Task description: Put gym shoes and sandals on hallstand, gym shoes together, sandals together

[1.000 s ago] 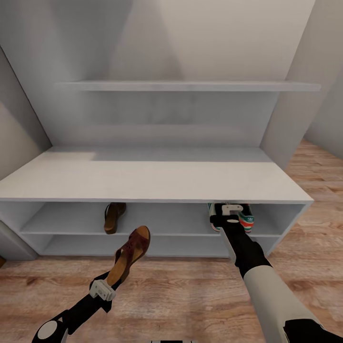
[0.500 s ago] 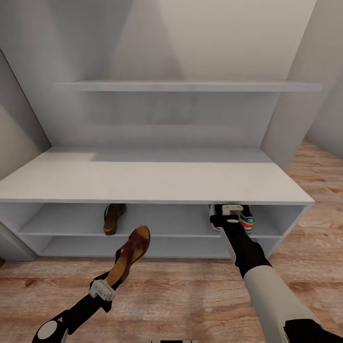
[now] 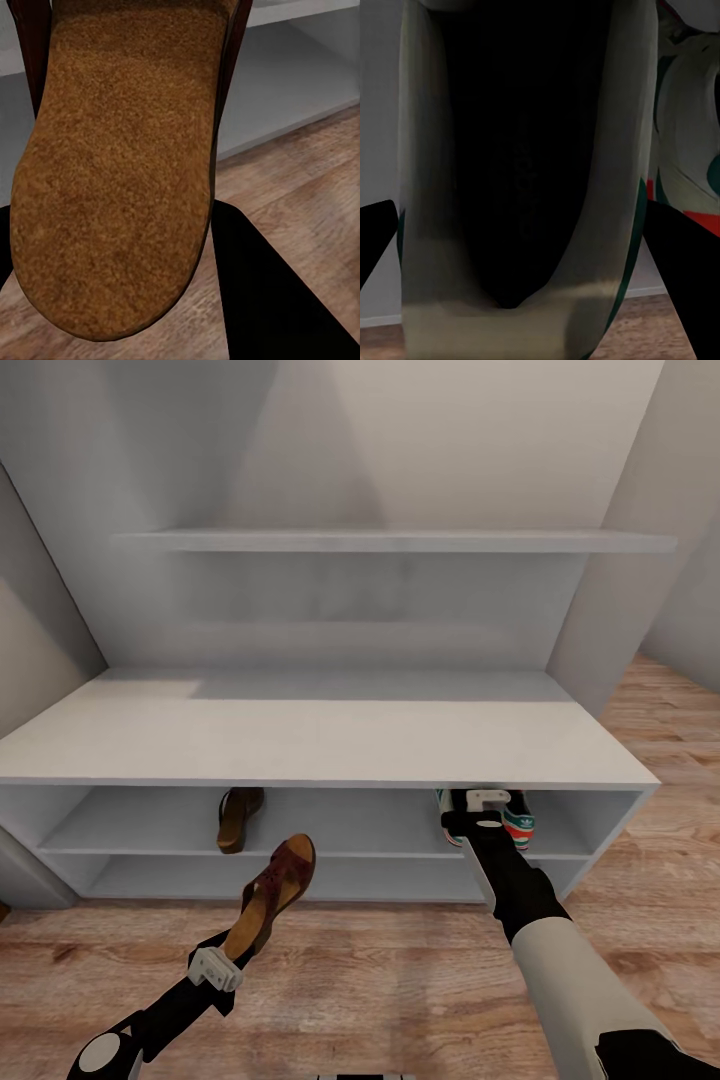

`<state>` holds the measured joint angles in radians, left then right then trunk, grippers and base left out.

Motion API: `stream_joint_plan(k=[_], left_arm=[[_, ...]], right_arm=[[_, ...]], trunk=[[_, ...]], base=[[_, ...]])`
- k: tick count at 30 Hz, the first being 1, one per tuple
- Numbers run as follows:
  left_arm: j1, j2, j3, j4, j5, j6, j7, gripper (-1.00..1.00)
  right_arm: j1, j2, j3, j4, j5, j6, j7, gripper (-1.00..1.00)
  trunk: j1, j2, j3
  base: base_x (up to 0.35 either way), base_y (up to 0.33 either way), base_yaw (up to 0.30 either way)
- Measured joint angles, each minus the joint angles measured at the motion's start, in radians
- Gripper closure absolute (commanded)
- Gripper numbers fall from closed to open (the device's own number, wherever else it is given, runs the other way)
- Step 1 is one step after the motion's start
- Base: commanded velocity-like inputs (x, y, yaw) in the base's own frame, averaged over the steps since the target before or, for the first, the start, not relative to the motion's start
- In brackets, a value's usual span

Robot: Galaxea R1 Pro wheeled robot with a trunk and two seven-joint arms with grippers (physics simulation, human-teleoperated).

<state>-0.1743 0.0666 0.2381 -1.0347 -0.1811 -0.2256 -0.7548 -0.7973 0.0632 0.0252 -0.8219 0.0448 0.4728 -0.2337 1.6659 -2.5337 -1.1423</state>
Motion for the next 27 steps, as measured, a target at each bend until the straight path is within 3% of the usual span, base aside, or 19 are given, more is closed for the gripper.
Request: stream_joint_plan(k=[27], left_arm=[[0.000, 0.000, -0.001, 0.000, 0.000, 0.000, 0.000, 1.00]], right_arm=[[0.001, -0.018, 0.000, 0.002, 0.000, -0.037, 0.002, 1.00]], trunk=[[0.000, 0.000, 0.000]], base=[[0.000, 0.000, 0.000]])
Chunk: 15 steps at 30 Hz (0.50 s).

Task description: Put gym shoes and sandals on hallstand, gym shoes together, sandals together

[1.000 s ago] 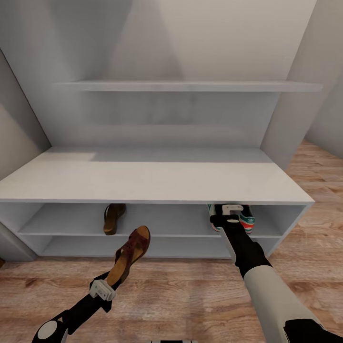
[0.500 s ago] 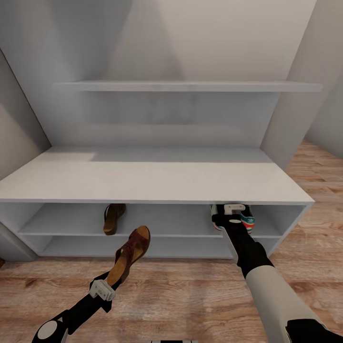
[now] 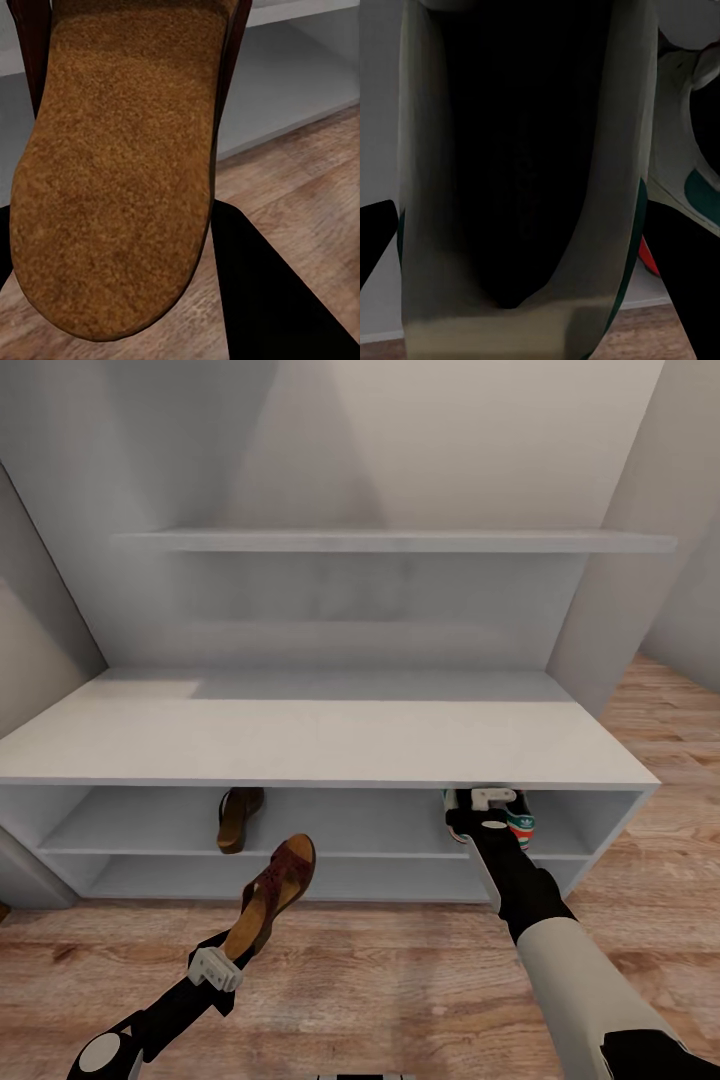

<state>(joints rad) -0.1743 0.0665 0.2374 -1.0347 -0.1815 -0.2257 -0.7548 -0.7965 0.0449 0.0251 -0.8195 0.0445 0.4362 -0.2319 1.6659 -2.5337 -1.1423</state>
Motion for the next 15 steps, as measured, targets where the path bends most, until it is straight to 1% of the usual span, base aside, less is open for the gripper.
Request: stream_joint_plan(k=[8, 15], left_arm=[[0.000, 0.000, 0.000, 0.000, 0.000, 0.000, 0.000, 1.00], [0.000, 0.000, 0.001, 0.000, 0.000, 0.000, 0.000, 1.00]], right_arm=[[0.000, 0.000, 0.000, 0.005, 0.000, -0.017, 0.000, 1.00], [-0.006, 0.000, -0.001, 0.057, 0.000, -0.050, 0.000, 1.00]], trunk=[[0.000, 0.000, 0.000], [0.000, 0.000, 0.000]], base=[[0.000, 0.000, 0.000], [0.000, 0.000, 0.000]])
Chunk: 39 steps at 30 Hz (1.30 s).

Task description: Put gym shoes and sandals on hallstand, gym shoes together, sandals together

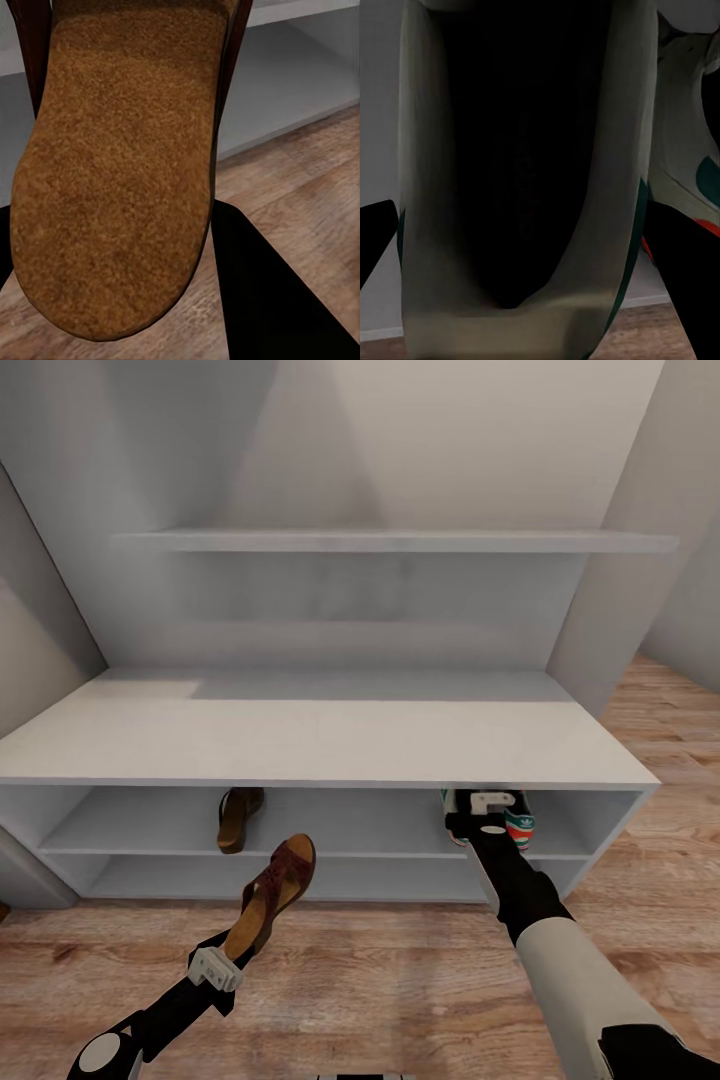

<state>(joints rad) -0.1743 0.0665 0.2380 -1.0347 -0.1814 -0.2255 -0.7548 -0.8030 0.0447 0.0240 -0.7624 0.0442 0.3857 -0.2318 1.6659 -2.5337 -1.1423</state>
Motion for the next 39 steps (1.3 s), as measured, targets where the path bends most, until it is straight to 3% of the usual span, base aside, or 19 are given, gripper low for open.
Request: stream_joint_plan(k=[39], left_arm=[[0.000, 0.000, 0.000, 0.000, 0.001, 0.000, 0.000, 1.00]], right_arm=[[-0.026, -0.002, 0.001, 0.101, 0.000, -0.094, 0.001, 1.00]], trunk=[[0.000, 0.000, 0.000]], base=[[0.000, 0.000, 0.000]])
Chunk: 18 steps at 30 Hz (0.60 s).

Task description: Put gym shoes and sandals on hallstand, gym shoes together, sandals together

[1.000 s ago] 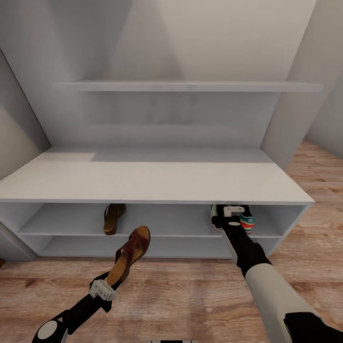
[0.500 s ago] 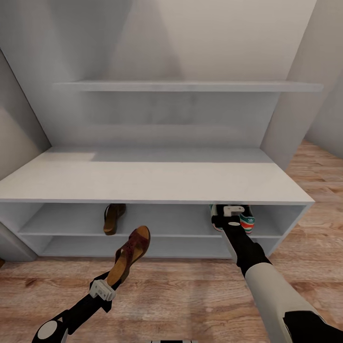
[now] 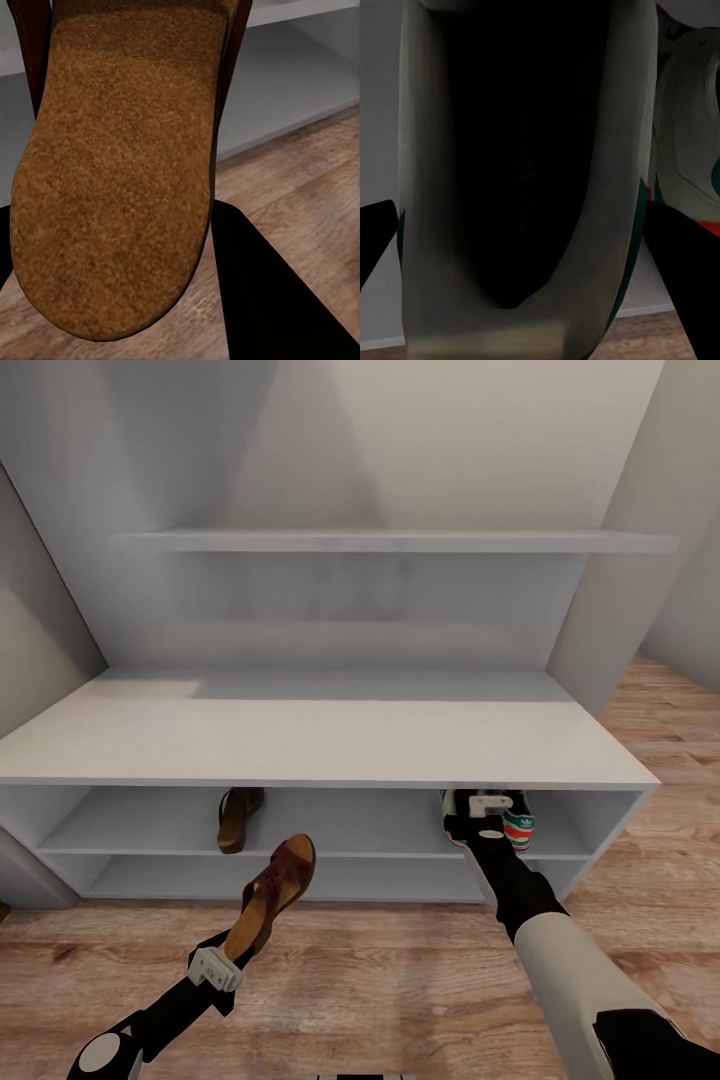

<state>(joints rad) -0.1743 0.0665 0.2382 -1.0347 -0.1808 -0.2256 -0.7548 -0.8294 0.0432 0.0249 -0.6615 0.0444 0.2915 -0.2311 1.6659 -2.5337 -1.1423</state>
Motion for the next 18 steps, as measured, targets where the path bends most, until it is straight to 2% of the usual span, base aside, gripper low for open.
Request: stream_joint_plan(k=[18], left_arm=[[0.000, 0.000, 0.000, 0.000, 0.000, 0.000, 0.000, 1.00]], right_arm=[[0.001, -0.011, 0.001, 0.005, 0.000, -0.028, 0.000, 1.00]], trunk=[[0.000, 0.000, 0.000]], base=[[0.000, 0.000, 0.000]])
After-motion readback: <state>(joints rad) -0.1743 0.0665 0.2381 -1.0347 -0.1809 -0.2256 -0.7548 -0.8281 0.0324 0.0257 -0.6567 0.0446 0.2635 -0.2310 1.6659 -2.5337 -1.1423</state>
